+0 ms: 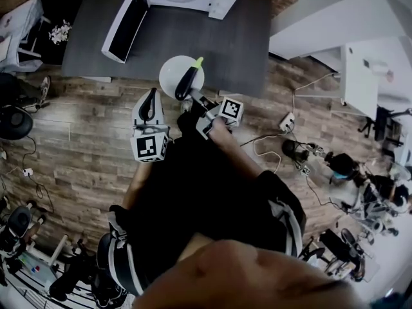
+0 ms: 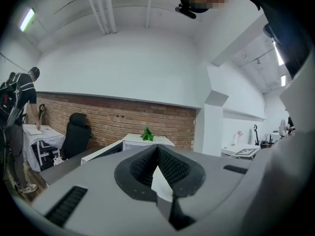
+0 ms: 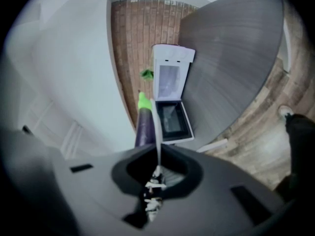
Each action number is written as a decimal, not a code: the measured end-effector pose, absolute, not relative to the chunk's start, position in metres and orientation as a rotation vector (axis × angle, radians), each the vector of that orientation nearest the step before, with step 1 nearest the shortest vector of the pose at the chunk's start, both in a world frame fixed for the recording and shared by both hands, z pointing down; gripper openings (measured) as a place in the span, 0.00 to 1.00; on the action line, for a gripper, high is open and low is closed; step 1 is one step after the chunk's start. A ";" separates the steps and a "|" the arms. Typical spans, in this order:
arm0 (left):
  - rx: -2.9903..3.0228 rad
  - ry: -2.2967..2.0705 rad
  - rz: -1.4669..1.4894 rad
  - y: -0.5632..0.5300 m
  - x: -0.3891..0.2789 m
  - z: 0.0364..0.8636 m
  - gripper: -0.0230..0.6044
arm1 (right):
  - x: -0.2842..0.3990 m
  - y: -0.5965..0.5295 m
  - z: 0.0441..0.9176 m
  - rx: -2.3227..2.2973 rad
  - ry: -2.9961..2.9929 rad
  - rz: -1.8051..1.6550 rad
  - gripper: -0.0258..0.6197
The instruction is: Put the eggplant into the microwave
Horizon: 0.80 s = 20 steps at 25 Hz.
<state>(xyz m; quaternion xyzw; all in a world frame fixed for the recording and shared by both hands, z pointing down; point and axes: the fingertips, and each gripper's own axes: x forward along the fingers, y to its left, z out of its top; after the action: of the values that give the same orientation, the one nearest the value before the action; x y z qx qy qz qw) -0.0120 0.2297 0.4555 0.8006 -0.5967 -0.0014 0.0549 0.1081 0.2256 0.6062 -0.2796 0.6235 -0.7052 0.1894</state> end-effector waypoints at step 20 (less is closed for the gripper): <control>2.339 -1.902 0.020 0.128 0.015 0.449 0.09 | 0.121 0.104 0.621 -0.741 1.794 -2.064 0.10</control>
<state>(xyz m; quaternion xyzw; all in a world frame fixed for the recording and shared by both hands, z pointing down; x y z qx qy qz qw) 0.0150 0.1279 0.4487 0.7744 -0.6295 0.0065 0.0635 0.1210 0.1038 0.6214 -0.2586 0.6257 -0.7198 0.1534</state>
